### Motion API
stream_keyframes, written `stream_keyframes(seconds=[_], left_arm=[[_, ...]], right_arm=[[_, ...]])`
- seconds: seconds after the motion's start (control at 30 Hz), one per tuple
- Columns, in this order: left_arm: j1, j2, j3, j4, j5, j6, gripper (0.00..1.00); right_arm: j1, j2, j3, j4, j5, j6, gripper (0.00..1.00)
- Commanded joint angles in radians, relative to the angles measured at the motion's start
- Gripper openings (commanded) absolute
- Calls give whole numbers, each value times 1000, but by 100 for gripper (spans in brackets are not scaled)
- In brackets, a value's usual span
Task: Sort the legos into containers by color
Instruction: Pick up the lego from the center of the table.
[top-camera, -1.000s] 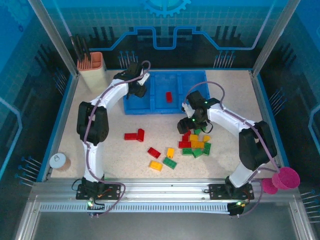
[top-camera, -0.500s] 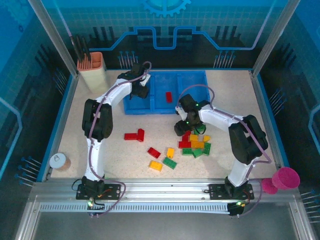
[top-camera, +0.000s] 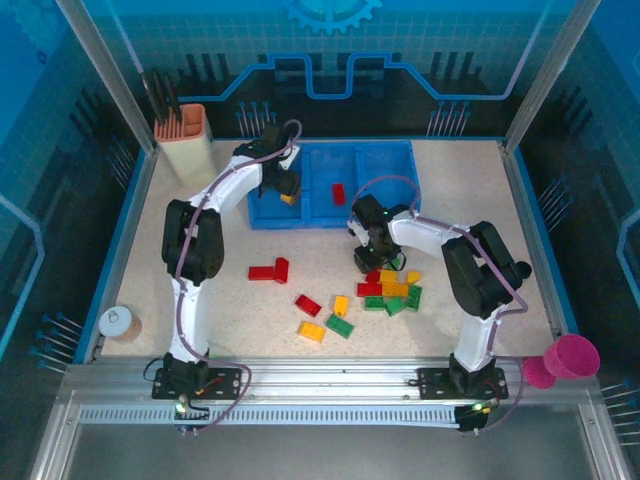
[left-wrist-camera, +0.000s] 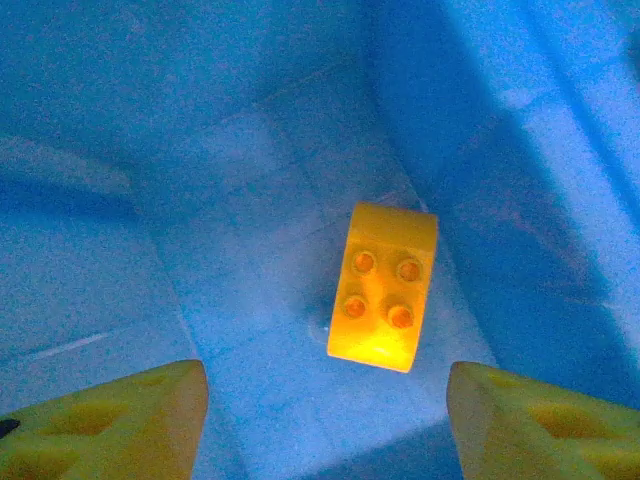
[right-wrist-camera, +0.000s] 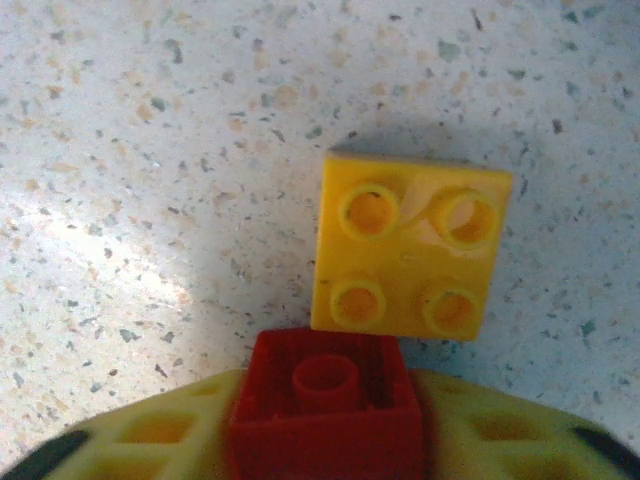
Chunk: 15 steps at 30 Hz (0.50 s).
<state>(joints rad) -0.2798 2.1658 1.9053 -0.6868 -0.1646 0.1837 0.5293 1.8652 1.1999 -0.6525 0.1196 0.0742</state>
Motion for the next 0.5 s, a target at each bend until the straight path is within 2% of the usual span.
stream_keyframes(seconds=[0.0,0.07,0.23,0.37,0.47], left_arm=[[-24,-137,24,-28,-12,15,66],[-27,-195,-1,-24,-12,14,66],[-27,-367,-113,-8,-12,22,69],[-27,-516,-229,-30,-27,37,70],[-27,-634,-331,-50,-36,30,72]], right_arm=[[9,17,0,-13,-16,11,34],[10,-5,-4,-23,-23,10,29],[12,-112,41,-93,-60,6,26],[15,-158,169,-151,-72,-5,25],[16,-134,290,-153,-64,-23,25]])
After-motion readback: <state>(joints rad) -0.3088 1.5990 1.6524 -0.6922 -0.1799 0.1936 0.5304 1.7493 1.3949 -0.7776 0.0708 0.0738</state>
